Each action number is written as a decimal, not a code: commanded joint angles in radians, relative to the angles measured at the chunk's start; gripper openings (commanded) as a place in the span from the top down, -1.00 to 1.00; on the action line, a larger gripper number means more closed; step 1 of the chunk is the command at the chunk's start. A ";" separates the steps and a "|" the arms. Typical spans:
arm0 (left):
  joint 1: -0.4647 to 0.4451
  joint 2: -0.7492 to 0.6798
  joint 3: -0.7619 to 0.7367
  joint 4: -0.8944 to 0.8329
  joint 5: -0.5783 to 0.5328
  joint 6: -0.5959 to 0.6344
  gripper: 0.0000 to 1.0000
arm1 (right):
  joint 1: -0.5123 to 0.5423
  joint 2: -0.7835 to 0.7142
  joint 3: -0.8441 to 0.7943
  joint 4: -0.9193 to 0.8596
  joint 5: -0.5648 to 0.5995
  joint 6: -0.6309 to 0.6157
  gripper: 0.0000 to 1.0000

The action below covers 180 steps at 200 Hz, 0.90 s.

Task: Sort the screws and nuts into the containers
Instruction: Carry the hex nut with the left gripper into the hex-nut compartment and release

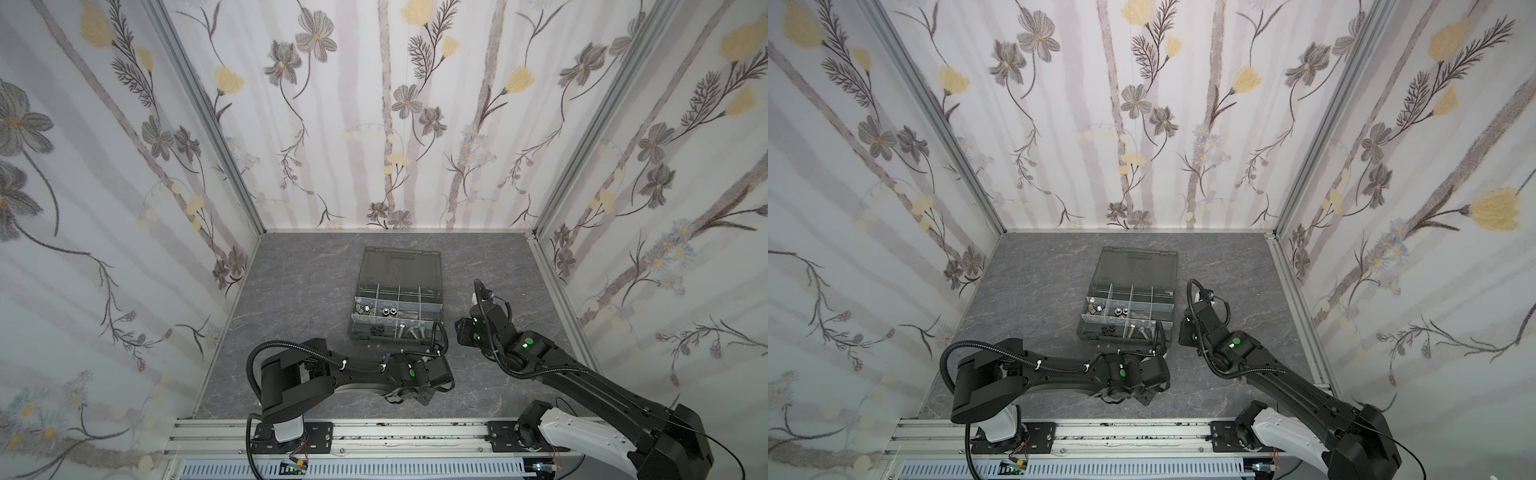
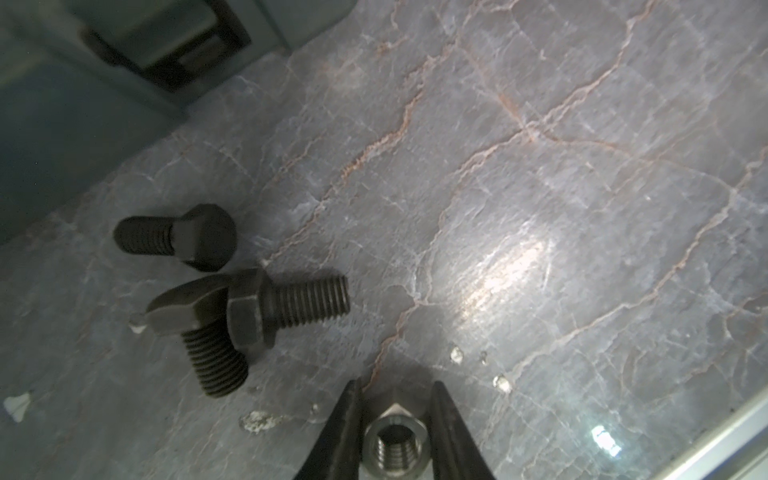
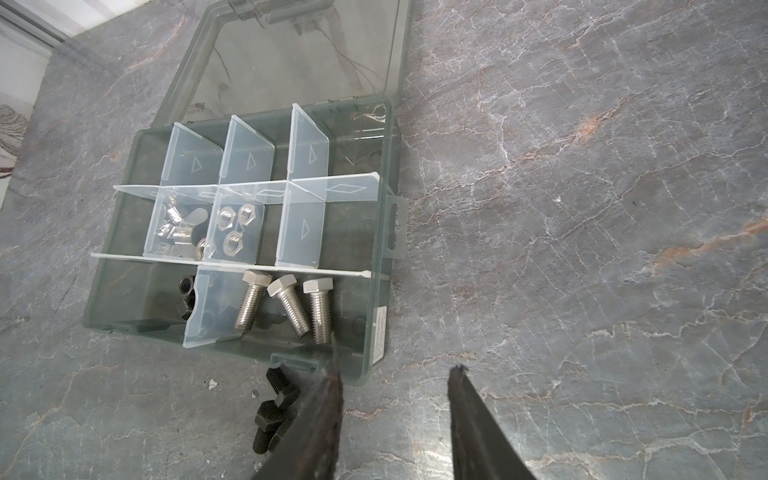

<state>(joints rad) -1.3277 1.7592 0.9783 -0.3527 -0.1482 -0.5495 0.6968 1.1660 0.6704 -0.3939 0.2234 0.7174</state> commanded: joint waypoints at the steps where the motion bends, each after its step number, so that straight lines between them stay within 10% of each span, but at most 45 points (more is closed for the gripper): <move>1: -0.003 0.013 0.003 -0.051 0.031 0.006 0.47 | -0.001 -0.008 -0.007 0.028 0.021 0.011 0.14; 67: 0.049 -0.061 0.062 -0.051 0.023 0.033 0.51 | -0.012 -0.034 -0.010 0.017 0.027 0.010 0.14; 180: 0.536 -0.063 0.275 -0.034 -0.023 0.185 0.49 | -0.020 -0.044 -0.011 0.003 0.027 0.026 0.14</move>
<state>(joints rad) -0.8398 1.6615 1.2064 -0.3985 -0.1497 -0.4202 0.6765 1.1221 0.6594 -0.3981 0.2405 0.7254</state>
